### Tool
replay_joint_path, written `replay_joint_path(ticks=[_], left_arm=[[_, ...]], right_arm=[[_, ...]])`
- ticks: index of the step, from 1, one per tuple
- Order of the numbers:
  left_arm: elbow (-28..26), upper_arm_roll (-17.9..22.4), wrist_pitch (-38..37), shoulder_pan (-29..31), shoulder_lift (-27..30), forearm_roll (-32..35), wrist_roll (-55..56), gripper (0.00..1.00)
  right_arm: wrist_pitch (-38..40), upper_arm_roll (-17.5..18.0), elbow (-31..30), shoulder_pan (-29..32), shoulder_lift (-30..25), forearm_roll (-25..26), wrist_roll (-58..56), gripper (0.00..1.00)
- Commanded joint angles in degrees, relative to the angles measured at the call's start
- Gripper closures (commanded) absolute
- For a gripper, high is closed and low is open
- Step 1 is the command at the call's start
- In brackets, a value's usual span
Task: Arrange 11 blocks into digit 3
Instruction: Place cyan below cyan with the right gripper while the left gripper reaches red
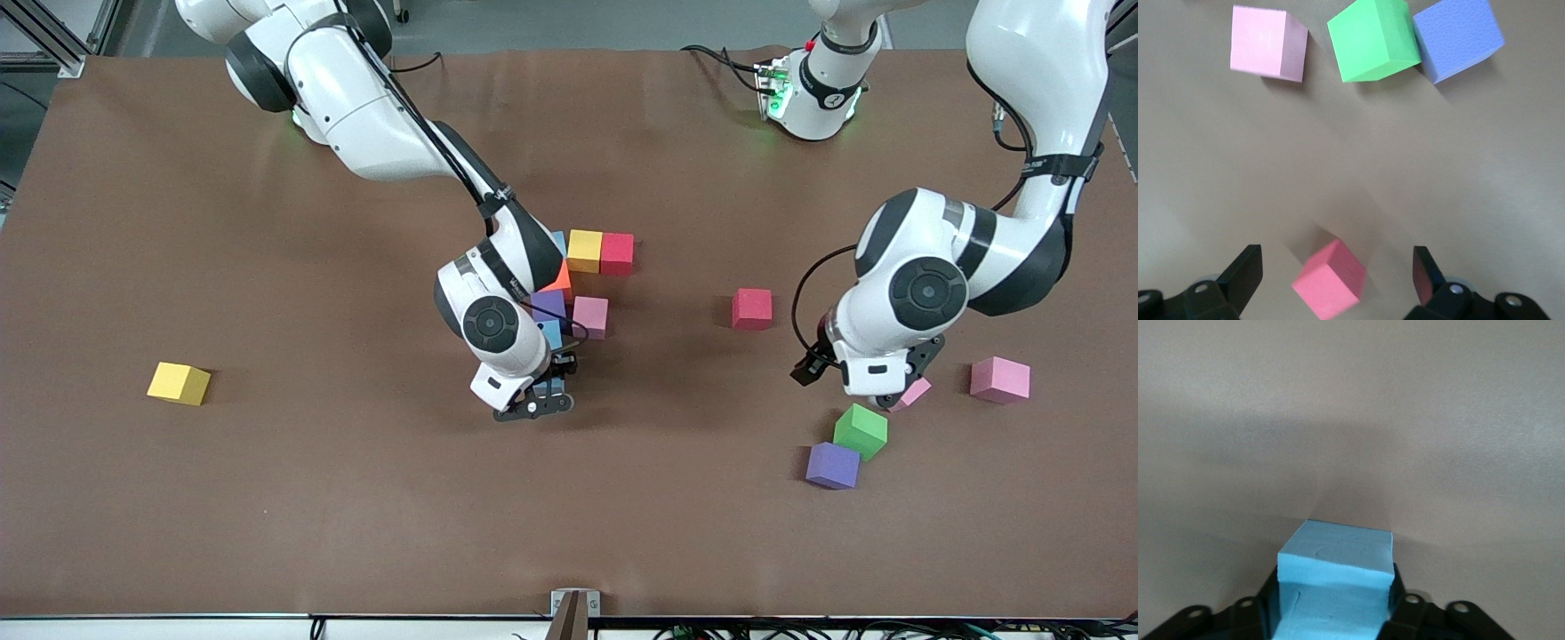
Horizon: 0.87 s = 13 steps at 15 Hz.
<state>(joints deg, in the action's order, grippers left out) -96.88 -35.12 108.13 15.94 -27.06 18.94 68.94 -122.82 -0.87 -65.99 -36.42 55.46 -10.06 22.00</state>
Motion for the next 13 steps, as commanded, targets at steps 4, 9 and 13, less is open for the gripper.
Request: replay_joint_path(ticks=[4,9,13], left_arm=[[-0.15,-0.3,1.02,8.65,-3.96,0.14,-25.23,0.01],[-0.67,-0.39,4.72,8.58,-6.86,0.4,-29.22,0.01],[-4.87,-4.24,4.72,8.84,-5.81,-0.3,-29.48,0.02]], right_arm=[[6.7,-0.28,8.5,1.26,0.97,-0.57,-0.46,0.0],[17.15,0.16,12.03,5.12,-4.29,-0.92,-0.46,0.0],[33.13,0.25,11.59,10.83,-14.91,-1.1,-1.95,0.0]])
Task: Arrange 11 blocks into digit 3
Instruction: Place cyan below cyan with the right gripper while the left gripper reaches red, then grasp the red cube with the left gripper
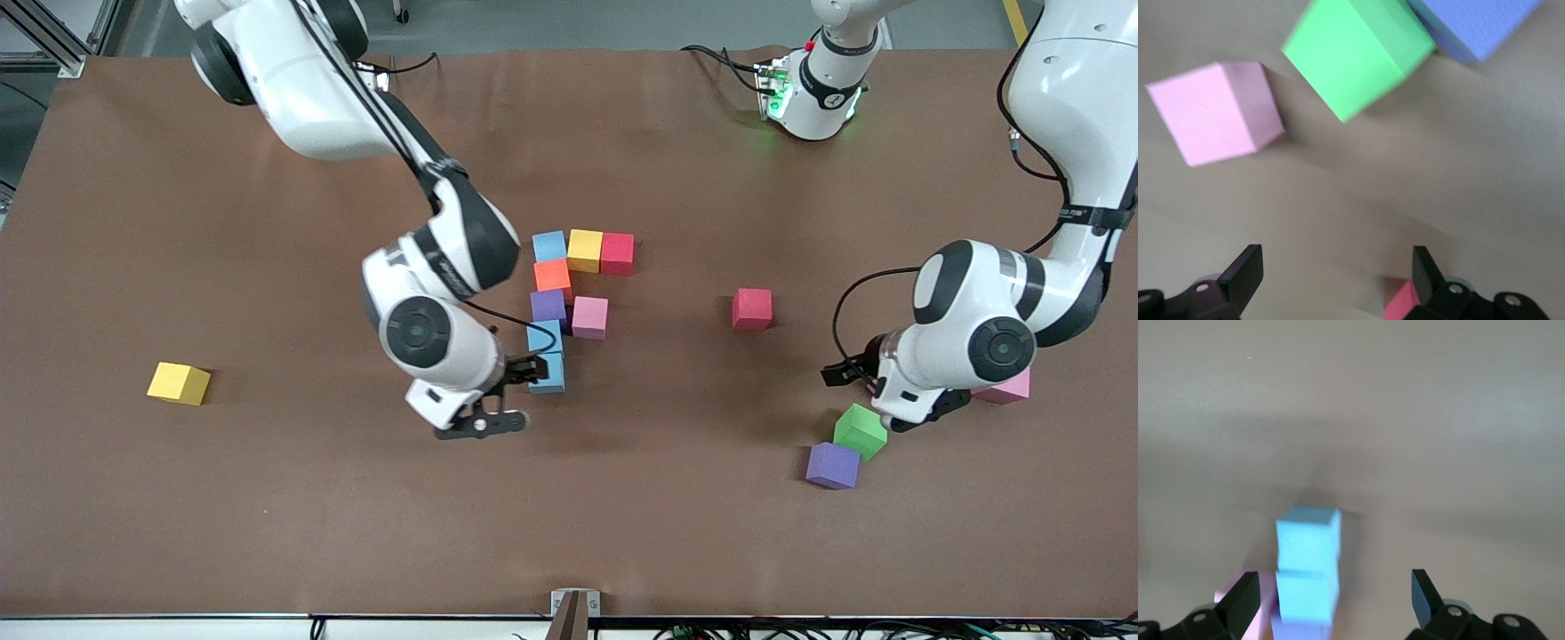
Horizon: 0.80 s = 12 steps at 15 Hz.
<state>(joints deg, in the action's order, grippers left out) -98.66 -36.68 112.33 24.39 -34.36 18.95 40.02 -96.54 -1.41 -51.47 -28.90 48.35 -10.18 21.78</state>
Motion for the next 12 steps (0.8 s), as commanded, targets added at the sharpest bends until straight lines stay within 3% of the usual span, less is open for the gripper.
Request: replay_joint_path(ticks=[1,4,7,12], left_arm=[[-4.42,-3.39,0.61,0.4,2.36,-0.23,-0.56,0.03],[-11.0,-5.94,5.5,0.49,5.17,-0.41,0.93,0.03],[-13.83,-8.05,6.85,0.49,5.71,-0.32,2.17,0.02],[-17.96,-9.11,10.61,0.4,5.09,-0.23,2.26,0.03]], right_arm=[[10.19,0.71,-3.11,5.15,-10.44,-0.98,-3.92,0.0],[20.66,0.7,-3.46,12.09,-16.78,-0.98,-10.69,0.0],[29.45,0.7,-4.33,21.92,-21.79,-0.98,-17.01,0.0],[29.13,0.35,-13.37,31.44,-32.59,-0.37,-23.01,0.0]])
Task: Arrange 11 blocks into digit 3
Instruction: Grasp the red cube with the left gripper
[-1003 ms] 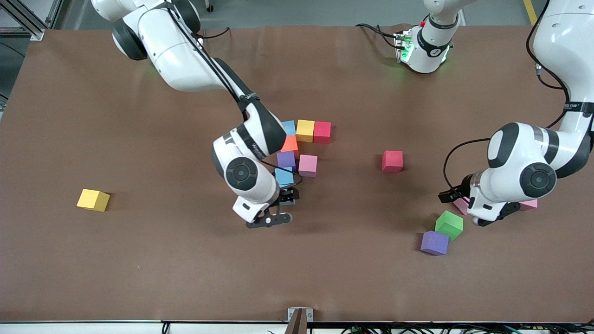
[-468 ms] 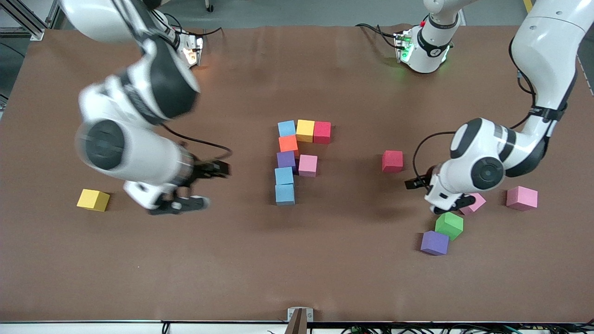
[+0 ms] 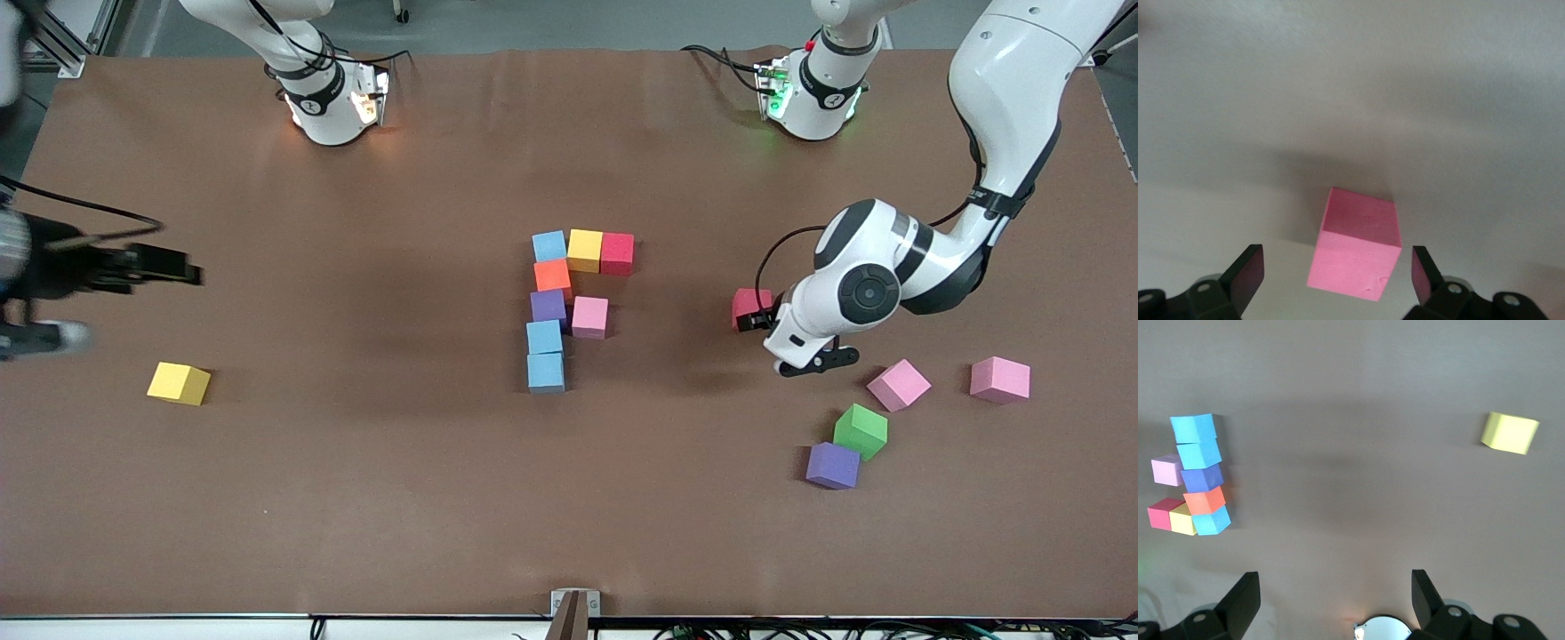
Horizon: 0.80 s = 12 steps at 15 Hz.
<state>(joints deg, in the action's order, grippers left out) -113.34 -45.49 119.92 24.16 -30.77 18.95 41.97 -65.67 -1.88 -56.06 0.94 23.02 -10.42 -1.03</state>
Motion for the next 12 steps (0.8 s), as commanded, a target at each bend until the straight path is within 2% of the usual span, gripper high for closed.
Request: replay_joint_path(ticks=[1,3,7,9,11,12], left_arm=[[-4.07,-0.31,3.56,0.63,1.32,-0.06,0.31,0.03],[-5.13,-0.31,4.87,0.63,0.62,0.29,0.22,0.04],[-5.66,-0.31,6.8,0.72,-1.22,0.29,0.22,0.05],[-6.97,-0.13,9.61,0.98,-2.1,0.29,0.31,0.1],[-7.42,0.13,11.03,1.07,-2.72,0.21,0.31,0.17],[-7.42,0.74,11.12,1.16,-2.81,0.21,0.57,0.29]], right_arm=[[-2.26,0.74,-10.89,1.78,-9.64,1.0,-0.2,0.0],[-5.33,0.74,-16.77,2.13,-14.65,4.16,-0.2,0.0],[-16.65,0.91,-33.98,2.58,-25.98,5.93,-0.38,0.0],[-21.14,1.26,-41.46,2.05,-30.73,6.11,-0.38,0.0],[-22.31,1.35,-41.42,1.78,-31.2,6.46,0.49,0.0],[-22.31,1.44,-40.54,1.26,-31.11,6.98,0.41,0.0]])
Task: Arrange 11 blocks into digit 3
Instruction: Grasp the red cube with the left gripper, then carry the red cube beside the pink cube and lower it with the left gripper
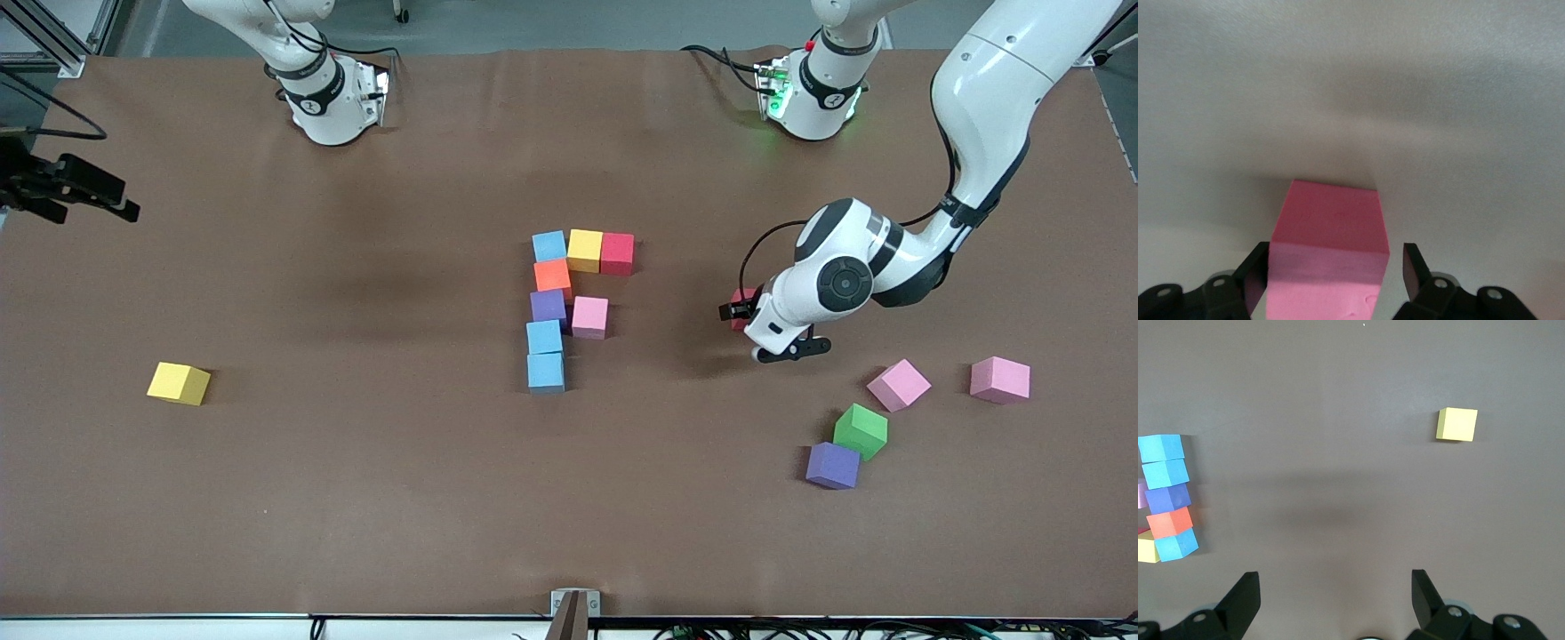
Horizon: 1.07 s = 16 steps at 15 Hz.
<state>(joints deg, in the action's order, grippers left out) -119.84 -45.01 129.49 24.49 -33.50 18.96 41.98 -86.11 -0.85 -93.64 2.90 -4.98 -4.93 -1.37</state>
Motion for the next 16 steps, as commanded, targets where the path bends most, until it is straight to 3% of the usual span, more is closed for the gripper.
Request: replay_joint_path(ticks=[1,2,4,7,10,16], left_arm=[[-0.75,0.62,1.47,0.82,-0.34,-0.06,1.0,0.45],[-0.32,0.71,1.47,0.91,-0.43,-0.58,3.26,0.59],[1.61,0.62,1.56,-0.14,-0.51,-1.11,13.6,0.83],[5.3,0.36,1.56,-3.22,-1.04,-2.94,25.58,0.86],[9.08,0.45,2.61,-5.41,-1.39,-7.69,38.13,0.87],[9.97,1.33,9.55,-13.06,-3.5,-7.88,68.29,0.87]], right_arm=[[-1.87,0.41,-2.35,-1.66,-3.11,3.42,0.76,0.0],[-2.04,0.41,-1.64,-3.15,-3.11,6.66,0.84,0.0],[-1.78,0.15,0.55,-3.78,-2.76,7.83,1.19,0.0],[-2.31,0.15,1.35,-3.87,-1.97,7.22,1.11,0.0],[-0.21,0.15,8.01,-3.78,2.76,6.25,0.67,0.0],[0.15,0.06,9.7,-3.34,3.39,6.16,0.93,0.0]])
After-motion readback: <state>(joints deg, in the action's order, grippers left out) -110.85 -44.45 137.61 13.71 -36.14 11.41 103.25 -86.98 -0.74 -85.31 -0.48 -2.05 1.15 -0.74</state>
